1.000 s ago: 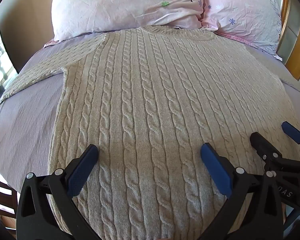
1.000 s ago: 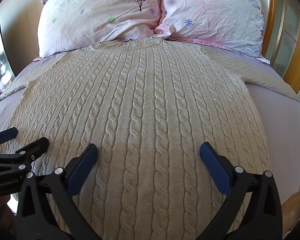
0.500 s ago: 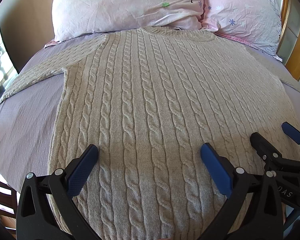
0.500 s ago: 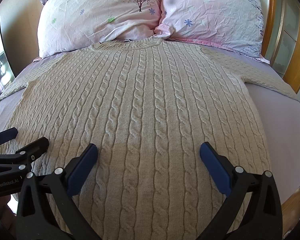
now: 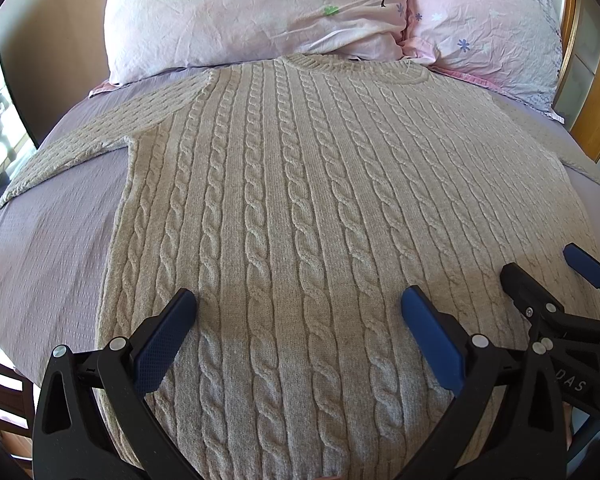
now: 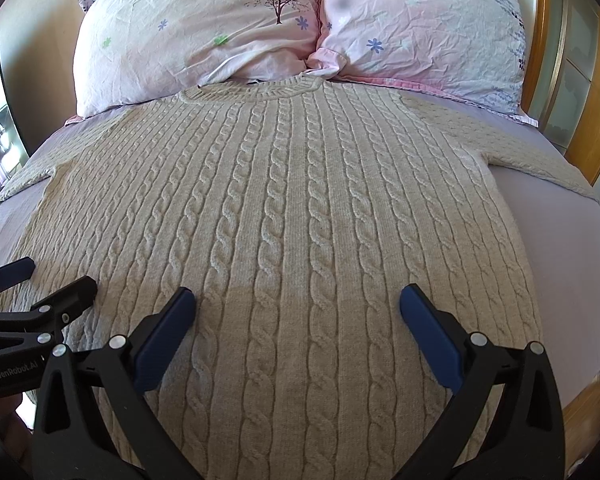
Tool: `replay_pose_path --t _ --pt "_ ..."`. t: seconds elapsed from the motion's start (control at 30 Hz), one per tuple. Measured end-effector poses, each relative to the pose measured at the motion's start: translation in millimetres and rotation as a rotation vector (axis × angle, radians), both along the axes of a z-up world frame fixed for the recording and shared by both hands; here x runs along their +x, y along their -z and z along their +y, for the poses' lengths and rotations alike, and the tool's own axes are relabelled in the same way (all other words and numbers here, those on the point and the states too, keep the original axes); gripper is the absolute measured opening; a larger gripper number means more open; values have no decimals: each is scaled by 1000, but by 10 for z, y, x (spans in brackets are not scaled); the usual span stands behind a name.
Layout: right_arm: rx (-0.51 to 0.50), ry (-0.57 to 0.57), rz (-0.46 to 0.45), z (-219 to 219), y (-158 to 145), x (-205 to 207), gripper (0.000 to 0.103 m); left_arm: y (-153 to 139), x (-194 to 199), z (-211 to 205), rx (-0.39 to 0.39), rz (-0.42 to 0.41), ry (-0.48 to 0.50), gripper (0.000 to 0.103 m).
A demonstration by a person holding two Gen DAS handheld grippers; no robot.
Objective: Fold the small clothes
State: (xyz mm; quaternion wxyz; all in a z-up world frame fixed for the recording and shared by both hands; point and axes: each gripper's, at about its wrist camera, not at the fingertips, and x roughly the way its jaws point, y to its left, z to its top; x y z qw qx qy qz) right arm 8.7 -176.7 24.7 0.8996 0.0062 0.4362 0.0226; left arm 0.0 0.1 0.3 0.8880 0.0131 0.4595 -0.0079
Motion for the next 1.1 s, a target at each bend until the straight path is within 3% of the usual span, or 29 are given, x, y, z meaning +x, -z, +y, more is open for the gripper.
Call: replay_pose_path --t 0.87,1.1 --pt "-2 -2 7 53 24 10 101 0 0 -2 2 -1 2 102" --pt "-6 -68 11 61 24 64 101 13 59 -23 10 -5 20 102"
